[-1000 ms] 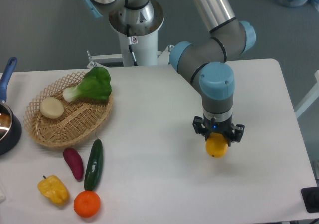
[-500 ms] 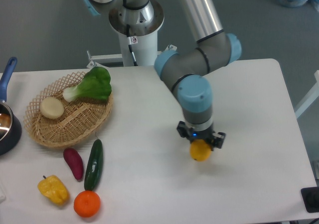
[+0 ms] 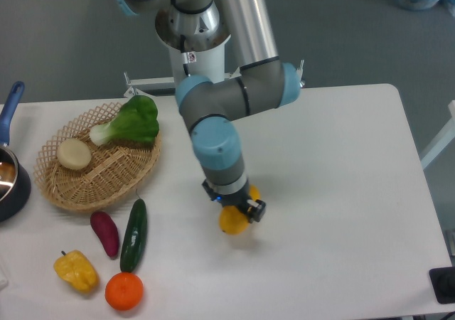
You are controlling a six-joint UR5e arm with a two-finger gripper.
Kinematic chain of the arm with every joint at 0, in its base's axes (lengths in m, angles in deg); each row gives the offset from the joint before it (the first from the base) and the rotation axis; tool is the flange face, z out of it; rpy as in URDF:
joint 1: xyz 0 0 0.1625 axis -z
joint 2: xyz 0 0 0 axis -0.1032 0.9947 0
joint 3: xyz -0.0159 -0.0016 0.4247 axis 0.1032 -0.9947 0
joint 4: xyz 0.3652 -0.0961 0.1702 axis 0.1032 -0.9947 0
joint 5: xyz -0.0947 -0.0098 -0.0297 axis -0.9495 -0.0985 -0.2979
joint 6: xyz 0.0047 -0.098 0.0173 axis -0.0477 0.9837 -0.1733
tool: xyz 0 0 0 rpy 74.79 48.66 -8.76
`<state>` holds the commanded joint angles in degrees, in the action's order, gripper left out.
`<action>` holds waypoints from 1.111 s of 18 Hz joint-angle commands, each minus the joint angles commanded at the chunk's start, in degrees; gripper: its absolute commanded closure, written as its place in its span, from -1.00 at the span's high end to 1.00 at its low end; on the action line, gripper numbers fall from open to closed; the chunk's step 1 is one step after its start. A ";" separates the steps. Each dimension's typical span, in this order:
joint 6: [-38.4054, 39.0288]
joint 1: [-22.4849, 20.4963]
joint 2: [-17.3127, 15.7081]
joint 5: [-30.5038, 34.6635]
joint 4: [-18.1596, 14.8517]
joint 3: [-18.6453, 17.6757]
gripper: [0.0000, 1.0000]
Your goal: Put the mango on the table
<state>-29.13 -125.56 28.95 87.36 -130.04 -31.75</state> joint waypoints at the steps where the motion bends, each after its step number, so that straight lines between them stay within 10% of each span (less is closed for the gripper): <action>1: 0.00 -0.09 0.00 -0.09 0.09 0.27 0.30; 4: 0.00 -0.44 -0.44 -0.88 0.09 0.62 1.00; 20: 3.87 -11.33 -2.64 -2.55 2.11 6.94 1.00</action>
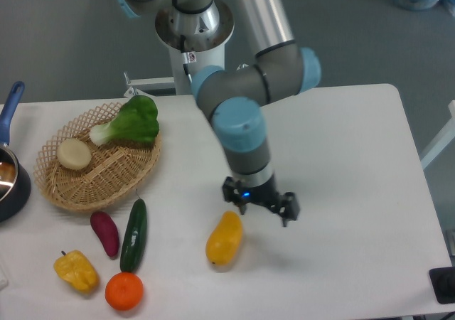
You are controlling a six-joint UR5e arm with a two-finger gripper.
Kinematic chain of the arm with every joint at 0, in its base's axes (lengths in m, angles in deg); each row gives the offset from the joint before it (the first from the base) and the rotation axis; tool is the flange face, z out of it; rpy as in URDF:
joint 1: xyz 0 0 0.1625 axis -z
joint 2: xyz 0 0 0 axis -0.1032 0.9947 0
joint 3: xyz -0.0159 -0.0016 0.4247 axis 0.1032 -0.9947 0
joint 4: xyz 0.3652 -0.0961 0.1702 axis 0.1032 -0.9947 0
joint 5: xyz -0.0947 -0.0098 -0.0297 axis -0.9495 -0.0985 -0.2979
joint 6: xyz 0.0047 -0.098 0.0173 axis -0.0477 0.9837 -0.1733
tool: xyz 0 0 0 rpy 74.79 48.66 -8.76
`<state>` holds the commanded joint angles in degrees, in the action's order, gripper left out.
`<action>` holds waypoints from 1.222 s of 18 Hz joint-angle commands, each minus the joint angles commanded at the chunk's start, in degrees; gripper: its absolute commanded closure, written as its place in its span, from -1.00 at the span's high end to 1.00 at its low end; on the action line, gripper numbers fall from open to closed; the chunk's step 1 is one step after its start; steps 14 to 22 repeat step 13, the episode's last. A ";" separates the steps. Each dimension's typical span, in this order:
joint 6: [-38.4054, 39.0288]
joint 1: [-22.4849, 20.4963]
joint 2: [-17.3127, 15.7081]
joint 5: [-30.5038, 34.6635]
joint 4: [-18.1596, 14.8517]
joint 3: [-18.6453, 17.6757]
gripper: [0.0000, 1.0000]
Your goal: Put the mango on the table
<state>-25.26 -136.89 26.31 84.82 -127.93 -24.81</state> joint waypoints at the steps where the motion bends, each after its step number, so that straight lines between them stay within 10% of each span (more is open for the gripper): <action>1: -0.09 -1.14 0.18 -0.09 0.00 0.44 1.00; 22: -2.55 -3.79 0.18 -3.61 -0.70 -0.69 1.00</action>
